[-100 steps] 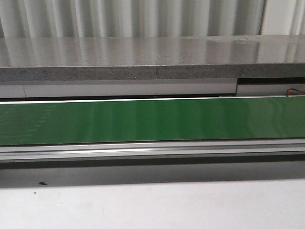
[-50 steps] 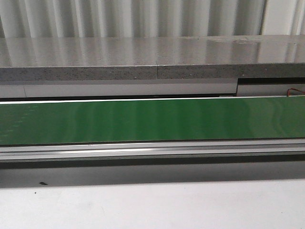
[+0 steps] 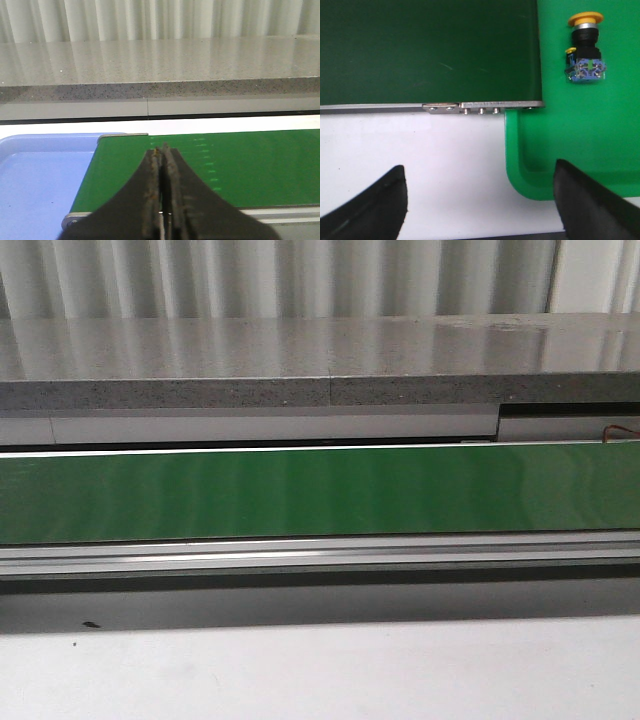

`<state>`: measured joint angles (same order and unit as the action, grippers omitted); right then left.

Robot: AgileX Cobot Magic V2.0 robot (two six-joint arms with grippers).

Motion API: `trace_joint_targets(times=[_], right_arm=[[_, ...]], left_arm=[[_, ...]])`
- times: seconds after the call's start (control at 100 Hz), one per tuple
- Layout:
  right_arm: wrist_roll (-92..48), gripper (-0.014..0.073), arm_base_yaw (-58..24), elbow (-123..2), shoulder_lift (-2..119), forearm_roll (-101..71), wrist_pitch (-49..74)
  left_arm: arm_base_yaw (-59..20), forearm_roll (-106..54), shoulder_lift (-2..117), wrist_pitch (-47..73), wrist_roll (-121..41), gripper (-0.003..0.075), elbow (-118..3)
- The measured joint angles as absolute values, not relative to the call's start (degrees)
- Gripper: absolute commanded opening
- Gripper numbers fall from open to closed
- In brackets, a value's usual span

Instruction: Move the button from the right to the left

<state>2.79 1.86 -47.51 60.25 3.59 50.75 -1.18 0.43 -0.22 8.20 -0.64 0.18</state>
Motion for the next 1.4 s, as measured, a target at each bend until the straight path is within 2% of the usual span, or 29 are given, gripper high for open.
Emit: trace_joint_targets(times=[0.18, 0.49, 0.65, 1.04, 1.4], right_arm=[[2.8, 0.0612, 4.5, -52.0, 66.6, 3.2, 51.4], [2.9, 0.0612, 19.1, -61.0, 78.8, 3.2, 51.5], [2.9, 0.0612, 23.4, -65.4, 86.5, 3.2, 51.5], [2.3, 0.0612, 24.2, -72.2, 102.3, 3.2, 51.0], [-1.2, 0.0612, 24.2, -75.8, 110.2, 3.2, 51.0]], left_arm=[[-1.2, 0.4, -0.2, 8.2, -0.6, -0.0020, 0.2], [-1.2, 0.4, -0.2, 8.2, -0.6, -0.0020, 0.2], [-1.2, 0.4, -0.2, 8.2, -0.6, -0.0020, 0.2], [-1.2, 0.4, -0.2, 8.2, -0.6, -0.0020, 0.2], [-1.2, 0.4, -0.2, 8.2, -0.6, -0.0020, 0.2]])
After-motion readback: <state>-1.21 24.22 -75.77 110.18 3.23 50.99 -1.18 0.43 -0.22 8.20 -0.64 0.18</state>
